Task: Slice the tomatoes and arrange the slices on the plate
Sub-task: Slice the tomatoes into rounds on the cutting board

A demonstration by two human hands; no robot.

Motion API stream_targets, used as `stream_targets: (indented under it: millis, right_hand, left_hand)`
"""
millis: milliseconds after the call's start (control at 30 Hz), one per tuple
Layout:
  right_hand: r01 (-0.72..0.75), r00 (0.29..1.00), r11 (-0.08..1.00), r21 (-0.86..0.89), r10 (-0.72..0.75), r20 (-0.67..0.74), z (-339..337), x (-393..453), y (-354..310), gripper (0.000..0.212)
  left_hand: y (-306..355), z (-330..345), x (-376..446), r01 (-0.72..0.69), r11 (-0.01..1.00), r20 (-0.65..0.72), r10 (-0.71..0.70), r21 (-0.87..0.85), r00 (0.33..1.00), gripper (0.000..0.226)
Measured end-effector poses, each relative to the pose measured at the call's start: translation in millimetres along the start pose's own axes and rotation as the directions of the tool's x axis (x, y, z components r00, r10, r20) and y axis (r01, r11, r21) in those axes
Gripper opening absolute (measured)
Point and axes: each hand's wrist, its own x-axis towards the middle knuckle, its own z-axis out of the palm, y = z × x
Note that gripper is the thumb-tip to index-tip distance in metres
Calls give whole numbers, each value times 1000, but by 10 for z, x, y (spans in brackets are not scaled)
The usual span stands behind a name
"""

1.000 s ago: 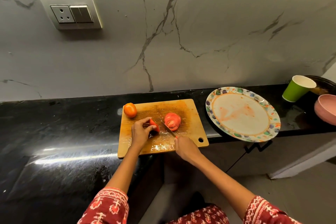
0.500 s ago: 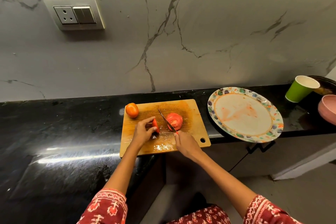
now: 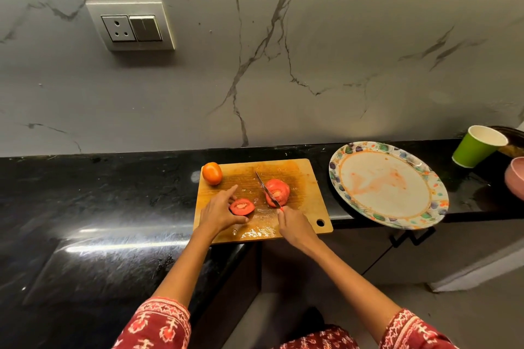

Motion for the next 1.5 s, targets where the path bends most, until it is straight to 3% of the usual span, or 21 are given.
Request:
stream_targets:
  millis: [167, 300, 367, 500, 733, 1200, 1500]
  right_hand:
    - [-13, 1000, 1000, 17, 13, 0, -11, 8, 12, 34]
    - [-26, 1000, 999, 30, 26, 7, -53, -2, 10, 34]
    - [-22, 1000, 999, 28, 22, 12, -68, -4, -2, 33]
    - [-6, 1000, 999, 38, 5, 19, -81, -27, -40, 28]
    - [31, 997, 998, 57, -35, 71, 20, -155, -173, 32]
    - [-42, 998, 999, 22, 41, 37, 121, -242, -311, 34]
    - [-92, 995, 995, -38, 93, 31, 86, -257, -423, 31]
  left_hand:
    - [152, 16, 75, 13, 973, 26, -19, 230, 999, 77]
    - [213, 0, 144, 49, 968, 91, -74, 248, 993, 63]
    - [225, 10, 161, 53, 979, 106, -76, 199, 992, 61]
    - [234, 61, 129, 58, 987, 49, -52, -151, 997, 57]
    - [121, 131, 5, 10, 922, -79, -44, -387, 996, 56]
    - [171, 194, 8, -55, 880, -171, -30, -471, 985, 59]
    - [172, 209, 37, -104, 868, -177, 19, -486, 984, 44]
